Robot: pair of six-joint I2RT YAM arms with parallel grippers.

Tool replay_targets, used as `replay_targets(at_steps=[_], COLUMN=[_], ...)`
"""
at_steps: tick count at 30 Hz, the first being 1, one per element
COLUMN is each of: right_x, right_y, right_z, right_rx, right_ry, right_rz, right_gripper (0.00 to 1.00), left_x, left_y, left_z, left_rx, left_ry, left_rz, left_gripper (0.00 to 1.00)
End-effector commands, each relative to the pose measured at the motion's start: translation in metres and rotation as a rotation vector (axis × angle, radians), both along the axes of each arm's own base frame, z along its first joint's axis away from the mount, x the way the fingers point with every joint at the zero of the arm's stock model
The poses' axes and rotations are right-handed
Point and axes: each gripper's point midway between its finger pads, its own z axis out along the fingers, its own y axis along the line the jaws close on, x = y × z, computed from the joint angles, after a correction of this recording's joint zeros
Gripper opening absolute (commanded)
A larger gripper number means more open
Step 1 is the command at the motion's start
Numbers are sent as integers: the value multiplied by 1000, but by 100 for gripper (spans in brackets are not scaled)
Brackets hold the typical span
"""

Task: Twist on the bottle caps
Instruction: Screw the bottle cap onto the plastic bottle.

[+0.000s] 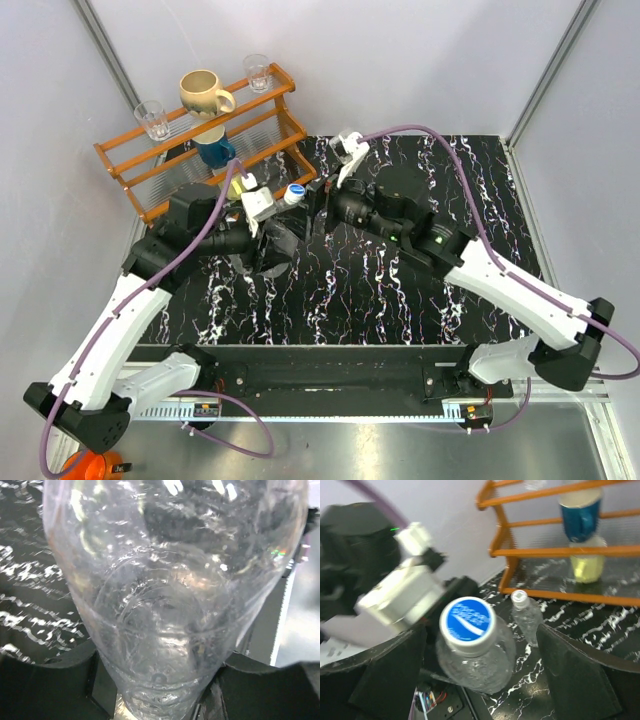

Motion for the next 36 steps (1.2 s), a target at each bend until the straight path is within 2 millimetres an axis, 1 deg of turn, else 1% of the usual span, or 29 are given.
replay_targets(at_steps=[1, 2, 3, 4, 5, 6, 7, 8, 9, 10, 11, 12, 13, 14, 15, 16, 17, 18, 20, 21, 23, 24, 26, 27, 31, 35, 36], right_x=[-68, -71, -80, -89, -91, -102, -108, -110, -126, -125, -124, -133, -127, -128, -124, -123, -127, -124, -129, -126, -126, -123, -123, -122, -118, -119, -119], right_y=[-28, -31, -35, -44, -45, -48, -56, -56, -60, -66, -67, -68, -70, -70, -64, -63, -63, -58, -57, -52, -50, -44, -42, -40, -36, -34, -33], right_z=[90, 88, 89, 95, 89, 90, 96, 88, 93, 95, 90, 93, 92, 96, 91, 93, 98, 96, 102, 98, 102, 99, 102, 101, 102, 106, 105], right_rx=[126, 121, 121, 131, 123, 131, 149, 145, 171, 187, 194, 222, 223, 235, 235, 244, 262, 267, 286, 288, 300, 303, 319, 326, 353, 378, 380], right_ry=[-302, -310, -331, -373, -372, -398, -436, -440, -494, -499, -488, -486, -478, -494, -456, -457, -485, -455, -480, -448, -461, -420, -431, -402, -391, -392, -378], right_rz=[240, 245, 289, 303, 311, 368, 384, 406, 493, 503, 524, 596, 595, 624, 644, 658, 688, 707, 750, 765, 793, 809, 827, 839, 848, 867, 872], right_gripper=[100, 100, 100, 100, 100, 100, 100, 100, 100, 99, 100, 97, 95, 92, 88, 86, 85, 82, 81, 80, 78, 77, 74, 73, 71, 67, 65], left_x=[-37, -47, -53, -60, -74, -81, -88, -100, -104, -108, -114, -116, -118, -122, -123, -123, -123, -123, -122, -122, -121, -121, -120, -121, -119, -114, -114], left_y=[-20, -23, -24, -24, -25, -25, -25, -24, -24, -23, -22, -22, -22, -20, -20, -20, -20, -20, -20, -20, -21, -21, -21, -21, -21, -22, -22], left_z=[32, 35, 37, 37, 41, 44, 45, 50, 52, 55, 57, 59, 59, 61, 61, 61, 61, 61, 60, 60, 59, 59, 59, 59, 57, 55, 54], left_rx=[-142, -168, -184, -192, -225, -242, -258, -292, -304, -316, -335, -342, -348, -362, -365, -367, -366, -365, -363, -363, -361, -360, -359, -359, -351, -340, -338], left_ry=[-6, 7, 17, 31, 50, 61, 79, 100, 109, 113, 130, 138, 149, 160, 167, 171, 171, 170, 172, 168, 169, 168, 168, 168, 160, 153, 151], left_rz=[-240, -294, -329, -366, -437, -476, -509, -575, -597, -618, -648, -659, -670, -692, -696, -700, -698, -696, -691, -692, -689, -688, -685, -687, -674, -655, -652], left_gripper=[0, 0, 0, 0, 0, 0, 0, 0, 0, 0, 0, 0, 0, 0, 0, 0, 0, 0, 0, 0, 0, 0, 0, 0, 0, 0, 0])
